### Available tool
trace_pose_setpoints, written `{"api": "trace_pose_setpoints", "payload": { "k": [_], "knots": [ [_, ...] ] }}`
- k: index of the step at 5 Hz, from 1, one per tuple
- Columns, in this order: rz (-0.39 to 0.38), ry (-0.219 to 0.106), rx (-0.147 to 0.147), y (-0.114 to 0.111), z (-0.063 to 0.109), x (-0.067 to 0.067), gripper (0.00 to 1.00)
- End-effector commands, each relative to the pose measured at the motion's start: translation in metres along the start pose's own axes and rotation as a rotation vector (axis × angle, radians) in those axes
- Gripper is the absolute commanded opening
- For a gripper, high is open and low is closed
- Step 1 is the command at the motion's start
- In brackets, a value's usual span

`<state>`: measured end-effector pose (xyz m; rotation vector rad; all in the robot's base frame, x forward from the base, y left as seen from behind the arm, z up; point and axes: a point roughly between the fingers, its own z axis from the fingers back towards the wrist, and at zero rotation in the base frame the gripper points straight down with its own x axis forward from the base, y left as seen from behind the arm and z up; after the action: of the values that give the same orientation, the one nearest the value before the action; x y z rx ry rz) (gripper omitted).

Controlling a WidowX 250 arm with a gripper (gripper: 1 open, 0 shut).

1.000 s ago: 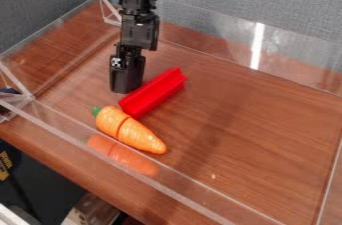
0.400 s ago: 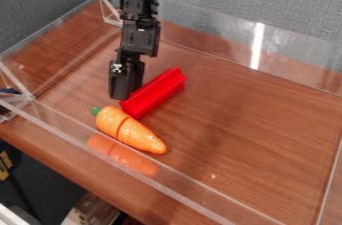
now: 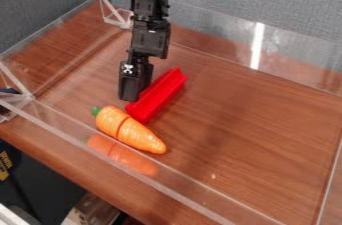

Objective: Put the red object on the blue plate

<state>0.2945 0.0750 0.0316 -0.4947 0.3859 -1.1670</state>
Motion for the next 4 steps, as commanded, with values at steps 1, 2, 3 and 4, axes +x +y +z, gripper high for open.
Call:
{"api": "trace_pose_setpoints", "payload": {
  "k": [1,2,3,4],
  "knots": [
    [-0.008,0.002,0.030,-0.004,0.012,0.017,1.00],
    [0.009,-0.002,0.022,-0.005,0.008,0.020,1.00],
    [0.032,-0.007,0.032,-0.009,0.010,0.023,0.00],
    [-0.002,0.024,0.047,-0.017,0.009,0.024,0.00]
  ]
}}
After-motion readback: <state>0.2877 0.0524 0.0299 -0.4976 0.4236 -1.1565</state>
